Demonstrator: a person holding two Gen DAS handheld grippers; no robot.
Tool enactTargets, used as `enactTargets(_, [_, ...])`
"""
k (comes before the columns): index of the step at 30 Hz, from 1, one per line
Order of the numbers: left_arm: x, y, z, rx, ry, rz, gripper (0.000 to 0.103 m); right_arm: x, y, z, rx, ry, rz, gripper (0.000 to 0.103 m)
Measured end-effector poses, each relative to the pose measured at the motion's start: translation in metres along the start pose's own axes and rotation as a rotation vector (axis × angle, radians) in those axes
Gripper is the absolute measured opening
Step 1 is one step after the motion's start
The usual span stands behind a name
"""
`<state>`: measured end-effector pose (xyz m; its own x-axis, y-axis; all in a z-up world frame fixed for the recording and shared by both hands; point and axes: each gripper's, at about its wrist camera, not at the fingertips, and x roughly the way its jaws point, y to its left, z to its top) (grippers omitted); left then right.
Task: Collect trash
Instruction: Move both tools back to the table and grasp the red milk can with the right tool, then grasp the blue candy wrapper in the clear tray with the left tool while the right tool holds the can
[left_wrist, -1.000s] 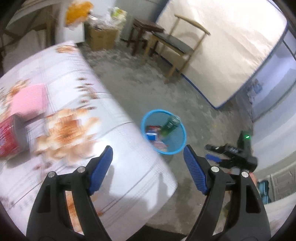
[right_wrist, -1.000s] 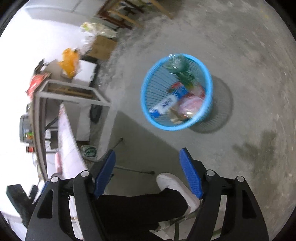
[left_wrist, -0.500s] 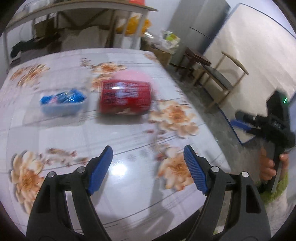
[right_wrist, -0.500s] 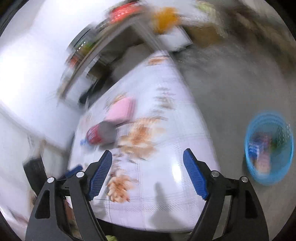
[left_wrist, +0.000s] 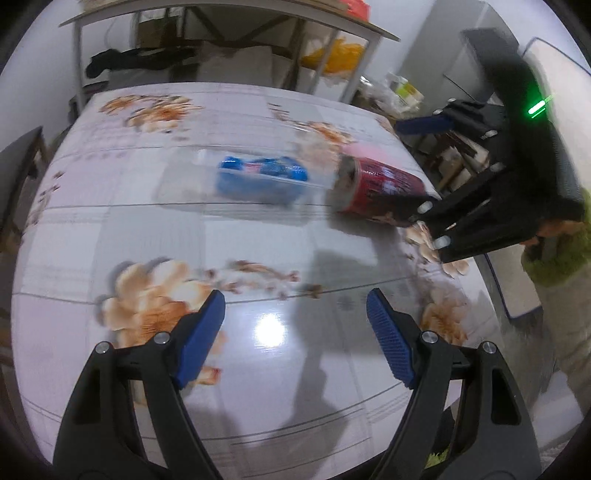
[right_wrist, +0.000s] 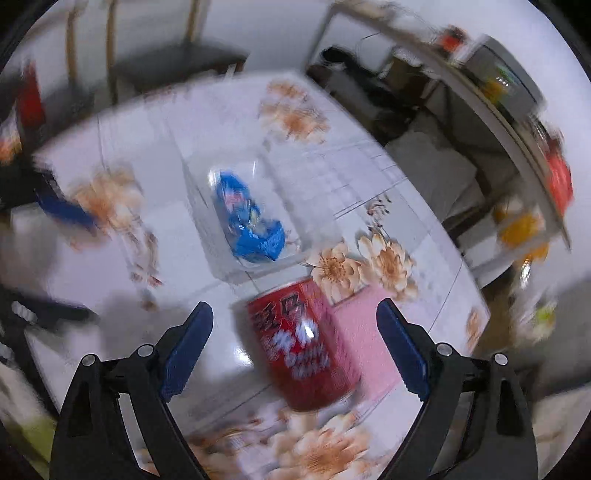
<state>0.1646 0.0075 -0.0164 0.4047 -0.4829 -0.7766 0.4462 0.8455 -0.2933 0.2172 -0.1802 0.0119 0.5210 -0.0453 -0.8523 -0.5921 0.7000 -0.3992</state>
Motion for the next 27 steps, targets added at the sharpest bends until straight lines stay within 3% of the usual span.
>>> enactTargets(6, [-0.002, 0.024, 0.000, -0.052, 0.004, -0.012, 0.075, 0.036, 0.009, 0.007, -0.034, 0.106, 0.010, 0.086])
enactTargets(9, [-0.002, 0.028, 0.000, -0.061, 0.005, -0.023, 0.075, 0.039, 0.005, 0.006, 0.021, 0.113, 0.031, 0.067])
enactTargets(10, [-0.001, 0.029, 0.000, -0.061, 0.006, -0.027, 0.075, 0.038, 0.003, 0.005, 0.045, 0.106, 0.032, 0.067])
enactTargets(14, [0.001, 0.029, 0.000, -0.057, 0.006, -0.039, 0.075, 0.025, -0.007, -0.009, 0.164, 0.053, 0.034, 0.066])
enactTargets(19, [0.004, 0.028, 0.000, -0.056, 0.009, -0.046, 0.075, -0.009, -0.021, -0.045, 0.418, -0.107, 0.060, 0.066])
enactTargets(27, [0.004, 0.022, 0.009, -0.055, 0.002, -0.070, 0.075, -0.036, -0.024, -0.105, 0.748, -0.217, -0.009, 0.066])
